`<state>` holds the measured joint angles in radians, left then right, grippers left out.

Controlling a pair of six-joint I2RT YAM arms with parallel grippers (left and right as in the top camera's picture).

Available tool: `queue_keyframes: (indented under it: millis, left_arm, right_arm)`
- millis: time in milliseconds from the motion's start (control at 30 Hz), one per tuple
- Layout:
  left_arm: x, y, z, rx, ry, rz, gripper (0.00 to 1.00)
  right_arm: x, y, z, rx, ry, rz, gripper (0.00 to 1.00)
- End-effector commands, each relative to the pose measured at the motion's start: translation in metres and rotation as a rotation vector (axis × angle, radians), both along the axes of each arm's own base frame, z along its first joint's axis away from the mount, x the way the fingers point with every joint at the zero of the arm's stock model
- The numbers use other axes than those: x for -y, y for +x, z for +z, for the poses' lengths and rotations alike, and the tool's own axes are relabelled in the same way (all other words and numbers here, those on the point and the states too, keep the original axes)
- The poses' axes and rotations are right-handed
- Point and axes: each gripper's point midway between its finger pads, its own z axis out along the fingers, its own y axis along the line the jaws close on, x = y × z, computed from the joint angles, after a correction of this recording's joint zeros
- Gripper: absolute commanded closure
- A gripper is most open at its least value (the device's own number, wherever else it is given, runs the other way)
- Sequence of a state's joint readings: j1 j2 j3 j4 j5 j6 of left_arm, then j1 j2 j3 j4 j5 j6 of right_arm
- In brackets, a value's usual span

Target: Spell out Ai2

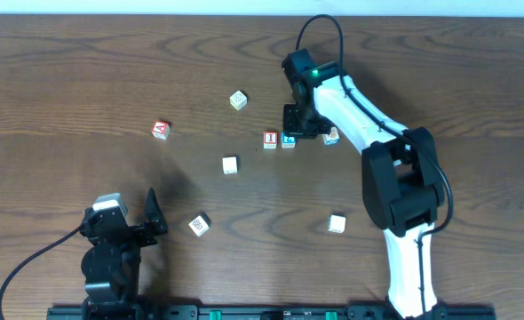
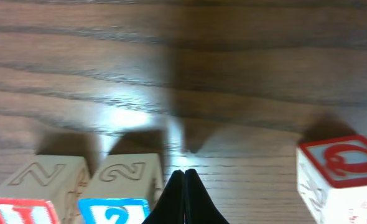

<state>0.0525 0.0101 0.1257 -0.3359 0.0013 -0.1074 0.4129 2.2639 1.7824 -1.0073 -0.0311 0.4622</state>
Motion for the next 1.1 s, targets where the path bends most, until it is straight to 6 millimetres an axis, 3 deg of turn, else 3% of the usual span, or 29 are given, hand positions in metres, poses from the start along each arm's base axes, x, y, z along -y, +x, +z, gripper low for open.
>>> queue_keyframes:
  millis: [0,400,533,767,867,1067]
  left_arm:
    - [0.001,0.000,-0.011,-0.024,0.000,-0.007,0.05]
    - [0.001,0.000,-0.011,-0.024,0.000,-0.007,0.05]
    - [0.001,0.000,-0.011,-0.024,0.000,-0.007,0.05]
    - [0.001,0.000,-0.011,-0.024,0.000,-0.007,0.05]
    - [0.001,0.000,-0.011,-0.024,0.000,-0.007,0.05]
    - [0.001,0.000,-0.011,-0.024,0.000,-0.007,0.05]
  right_arm:
    - [-0.013,-0.009,-0.008,-0.025,0.018,0.044,0.99]
    - [-0.018,-0.008,-0.008,-0.012,0.021,0.055,0.99]
    - [-0.012,-0.004,-0.008,0.010,-0.015,0.051,0.99]
    - [0.007,0.028,-0.003,0.133,-0.086,0.012,0.99]
    - [0.020,0.046,0.014,0.187,-0.116,0.001,0.99]
    - [0.036,0.080,0.084,0.327,-0.125,0.047,0.99]
